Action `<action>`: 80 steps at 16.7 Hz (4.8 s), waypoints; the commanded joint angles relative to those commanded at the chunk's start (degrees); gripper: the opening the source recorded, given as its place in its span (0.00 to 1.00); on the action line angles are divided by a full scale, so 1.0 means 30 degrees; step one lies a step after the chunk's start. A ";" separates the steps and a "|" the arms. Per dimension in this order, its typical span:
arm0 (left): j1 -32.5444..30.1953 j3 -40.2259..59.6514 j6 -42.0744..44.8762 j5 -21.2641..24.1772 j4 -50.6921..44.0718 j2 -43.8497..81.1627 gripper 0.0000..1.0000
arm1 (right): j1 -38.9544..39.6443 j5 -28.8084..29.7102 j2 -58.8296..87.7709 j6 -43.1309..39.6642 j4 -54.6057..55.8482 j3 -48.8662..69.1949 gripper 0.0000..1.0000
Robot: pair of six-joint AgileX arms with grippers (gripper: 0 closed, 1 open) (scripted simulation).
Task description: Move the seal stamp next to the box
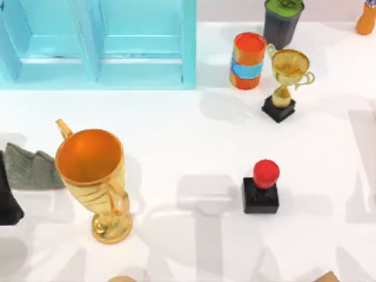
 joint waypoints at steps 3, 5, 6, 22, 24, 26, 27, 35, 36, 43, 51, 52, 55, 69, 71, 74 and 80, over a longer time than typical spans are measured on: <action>0.0000 0.0000 0.0000 0.0000 0.0000 0.0000 1.00 | 0.0146 0.0000 0.0189 0.0115 -0.0132 0.0176 1.00; 0.0000 0.0000 0.0000 0.0000 0.0000 0.0000 1.00 | 0.0855 0.0014 0.1167 0.0687 -0.0829 0.1088 1.00; 0.0000 0.0000 0.0000 0.0000 0.0000 0.0000 1.00 | 0.1380 0.0031 0.1950 0.1116 -0.1385 0.1822 1.00; 0.0000 0.0000 0.0000 0.0000 0.0000 0.0000 1.00 | 1.1169 0.0325 2.7478 1.0344 -1.8827 2.4788 1.00; 0.0000 0.0000 0.0000 0.0000 0.0000 0.0000 1.00 | 1.1569 0.0279 3.0407 1.0973 -2.0897 2.7289 1.00; 0.0000 0.0000 0.0000 0.0000 0.0000 0.0000 1.00 | 1.1751 0.0217 3.3020 1.1417 -2.2698 2.9452 1.00; 0.0000 0.0000 0.0000 0.0000 0.0000 0.0000 1.00 | 1.1778 0.0182 3.4136 1.1576 -2.3468 3.0372 1.00; 0.0000 0.0000 0.0000 0.0000 0.0000 0.0000 1.00 | 1.1600 0.0021 3.7399 1.1906 -2.5762 3.3161 1.00; 0.0000 0.0000 0.0000 0.0000 0.0000 0.0000 1.00 | 1.1600 0.0021 3.7399 1.1906 -2.5762 3.3161 1.00; 0.0000 0.0000 0.0000 0.0000 0.0000 0.0000 1.00 | 1.1610 0.0024 3.7881 1.1927 -2.2506 3.0431 1.00; 0.0000 0.0000 0.0000 0.0000 0.0000 0.0000 1.00 | 1.1659 0.0029 3.8662 1.1984 -1.8612 2.7275 1.00; 0.0000 0.0000 0.0000 0.0000 0.0000 0.0000 1.00 | 1.1659 0.0029 3.8662 1.1984 -1.8612 2.7275 1.00; 0.0000 0.0000 0.0000 0.0000 0.0000 0.0000 1.00 | 1.1659 0.0029 3.8662 1.1984 -1.8612 2.7275 0.77; 0.0000 0.0000 0.0000 0.0000 0.0000 0.0000 1.00 | 1.1659 0.0029 3.8662 1.1984 -1.8612 2.7275 0.00; 0.0000 0.0000 0.0000 0.0000 0.0000 0.0000 1.00 | 1.1659 0.0029 3.8662 1.1984 -1.8612 2.7275 0.00; 0.0000 0.0000 0.0000 0.0000 0.0000 0.0000 1.00 | 1.1646 0.0038 3.8623 1.1991 -1.8613 2.7270 0.00; 0.0000 0.0000 0.0000 0.0000 0.0000 0.0000 1.00 | 1.1662 0.0027 3.7967 1.1957 -2.1313 2.9170 0.00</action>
